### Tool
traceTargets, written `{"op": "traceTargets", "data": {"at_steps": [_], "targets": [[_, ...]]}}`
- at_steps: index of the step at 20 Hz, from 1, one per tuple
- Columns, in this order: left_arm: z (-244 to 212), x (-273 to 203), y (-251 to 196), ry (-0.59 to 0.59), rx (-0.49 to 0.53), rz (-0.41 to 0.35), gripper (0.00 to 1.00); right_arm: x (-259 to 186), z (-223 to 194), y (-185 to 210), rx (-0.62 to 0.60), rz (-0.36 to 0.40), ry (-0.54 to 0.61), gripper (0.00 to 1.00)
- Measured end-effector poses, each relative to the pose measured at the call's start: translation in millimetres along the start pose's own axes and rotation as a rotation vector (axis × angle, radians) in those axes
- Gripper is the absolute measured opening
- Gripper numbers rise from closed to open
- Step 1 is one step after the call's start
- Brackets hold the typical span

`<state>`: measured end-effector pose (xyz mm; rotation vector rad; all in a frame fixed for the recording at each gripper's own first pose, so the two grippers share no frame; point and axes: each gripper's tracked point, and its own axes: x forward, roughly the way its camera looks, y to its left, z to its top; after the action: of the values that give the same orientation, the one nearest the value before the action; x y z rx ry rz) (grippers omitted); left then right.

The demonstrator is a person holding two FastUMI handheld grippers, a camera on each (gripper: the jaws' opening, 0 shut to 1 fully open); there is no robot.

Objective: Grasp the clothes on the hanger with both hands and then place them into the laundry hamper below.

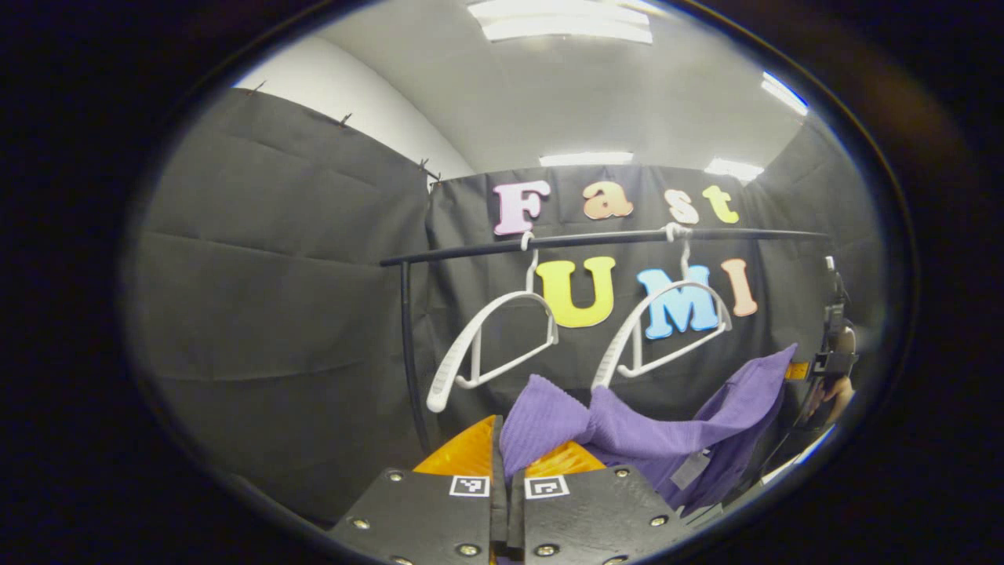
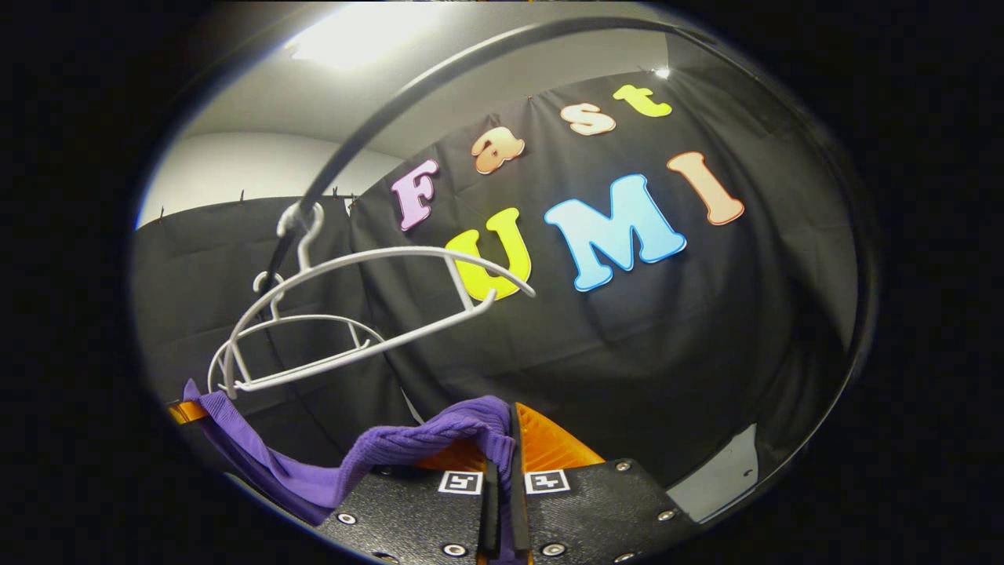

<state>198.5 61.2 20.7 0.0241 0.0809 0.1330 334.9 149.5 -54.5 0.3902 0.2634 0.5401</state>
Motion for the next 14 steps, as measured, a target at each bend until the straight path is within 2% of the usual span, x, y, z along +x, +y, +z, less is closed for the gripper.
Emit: {"op": "traceTargets", "data": {"at_steps": [1, 2, 3, 4, 6, 7, 11, 12, 14], "targets": [[5.0, -10.9, -3.2, -0.014, -0.008, -0.015, 0.06, -10.2, 4.7, 7.5, -0.004, 0.004, -0.012, 0.05], [7.7, -16.9, -7.0, -0.025, -0.015, -0.031, 0.01, -19.8, 9.1, 15.7, -0.007, 0.009, -0.023, 0.05], [13.2, -24.4, -11.4, -0.035, -0.022, -0.047, 0.06, -30.5, 12.7, 26.2, -0.008, 0.019, -0.034, 0.05], [16.9, -30.3, -16.5, -0.046, -0.029, -0.067, 0.00, -40.2, 16.3, 36.8, -0.010, 0.032, -0.042, 0.05], [21.3, -39.3, -29.7, -0.059, -0.035, -0.104, 0.06, -59.4, 19.4, 57.5, -0.016, 0.055, -0.054, 0.05], [23.2, -43.8, -34.7, -0.064, -0.041, -0.117, 0.06, -68.2, 19.6, 65.2, -0.017, 0.061, -0.058, 0.05], [11.6, -58.0, -58.4, -0.059, -0.098, -0.187, 0.06, -101.2, 10.6, 100.7, -0.028, 0.097, -0.056, 0.05], [7.7, -62.6, -62.4, -0.057, -0.109, -0.200, 0.01, -108.0, 6.0, 108.7, -0.030, 0.106, -0.050, 0.05], [-4.3, -67.5, -73.8, -0.042, -0.130, -0.229, 0.00, -118.6, -5.1, 122.6, -0.041, 0.117, -0.036, 0.05]]}}
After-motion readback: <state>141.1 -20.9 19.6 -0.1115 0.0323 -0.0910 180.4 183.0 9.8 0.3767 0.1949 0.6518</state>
